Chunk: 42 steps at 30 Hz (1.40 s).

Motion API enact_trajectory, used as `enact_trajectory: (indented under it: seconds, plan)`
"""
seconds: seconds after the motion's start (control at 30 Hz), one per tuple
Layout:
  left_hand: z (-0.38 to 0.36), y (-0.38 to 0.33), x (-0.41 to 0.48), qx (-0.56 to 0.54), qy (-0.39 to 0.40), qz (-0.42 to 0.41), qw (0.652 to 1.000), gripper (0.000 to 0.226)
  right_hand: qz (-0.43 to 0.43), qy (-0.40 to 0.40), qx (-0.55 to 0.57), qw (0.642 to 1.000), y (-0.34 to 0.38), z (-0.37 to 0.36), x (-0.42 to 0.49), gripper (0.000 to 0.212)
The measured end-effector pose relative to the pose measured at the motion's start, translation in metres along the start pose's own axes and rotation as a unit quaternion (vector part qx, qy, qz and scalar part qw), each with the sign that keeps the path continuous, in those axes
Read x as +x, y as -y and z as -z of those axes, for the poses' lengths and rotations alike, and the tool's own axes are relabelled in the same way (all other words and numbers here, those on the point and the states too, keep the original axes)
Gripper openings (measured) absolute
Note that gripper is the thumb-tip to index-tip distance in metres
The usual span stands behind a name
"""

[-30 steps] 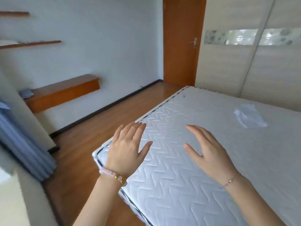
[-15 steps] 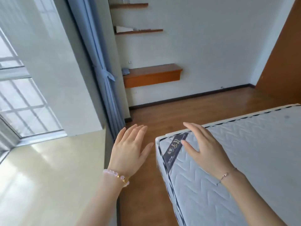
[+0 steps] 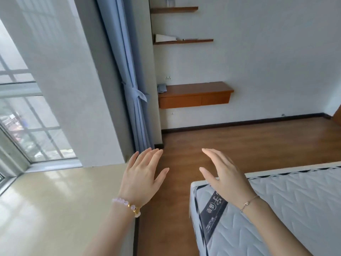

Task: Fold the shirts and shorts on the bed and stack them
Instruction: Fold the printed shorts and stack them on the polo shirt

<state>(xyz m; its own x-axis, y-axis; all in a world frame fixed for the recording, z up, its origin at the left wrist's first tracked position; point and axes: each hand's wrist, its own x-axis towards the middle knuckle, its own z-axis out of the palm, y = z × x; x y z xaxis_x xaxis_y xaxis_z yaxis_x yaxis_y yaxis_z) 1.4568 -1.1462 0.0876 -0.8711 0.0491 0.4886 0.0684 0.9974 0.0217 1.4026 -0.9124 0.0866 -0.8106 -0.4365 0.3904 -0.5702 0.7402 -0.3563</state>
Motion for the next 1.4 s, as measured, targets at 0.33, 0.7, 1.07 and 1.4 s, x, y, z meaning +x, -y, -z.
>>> enact_trajectory:
  seconds: [0.33, 0.7, 1.07, 1.4]
  plan:
    - [-0.068, 0.066, 0.113, 0.009, 0.009, 0.029, 0.999, 0.055, -0.008, 0.010, 0.004, 1.000, -0.047, -0.052, 0.142, 0.068]
    - [-0.170, 0.177, 0.297, -0.036, 0.004, -0.022, 0.999, 0.056, -0.053, -0.014, -0.036, 0.998, -0.086, -0.132, 0.335, 0.065]
    - [-0.268, 0.203, 0.499, -0.081, 0.002, -0.106, 0.991, 0.054, -0.164, -0.059, -0.066, 0.982, -0.167, -0.147, 0.477, 0.053]
    - [-0.380, 0.159, 0.679, -0.103, 0.010, -0.194, 0.976, 0.057, -0.260, -0.093, -0.103, 0.956, -0.316, -0.133, 0.569, 0.057]
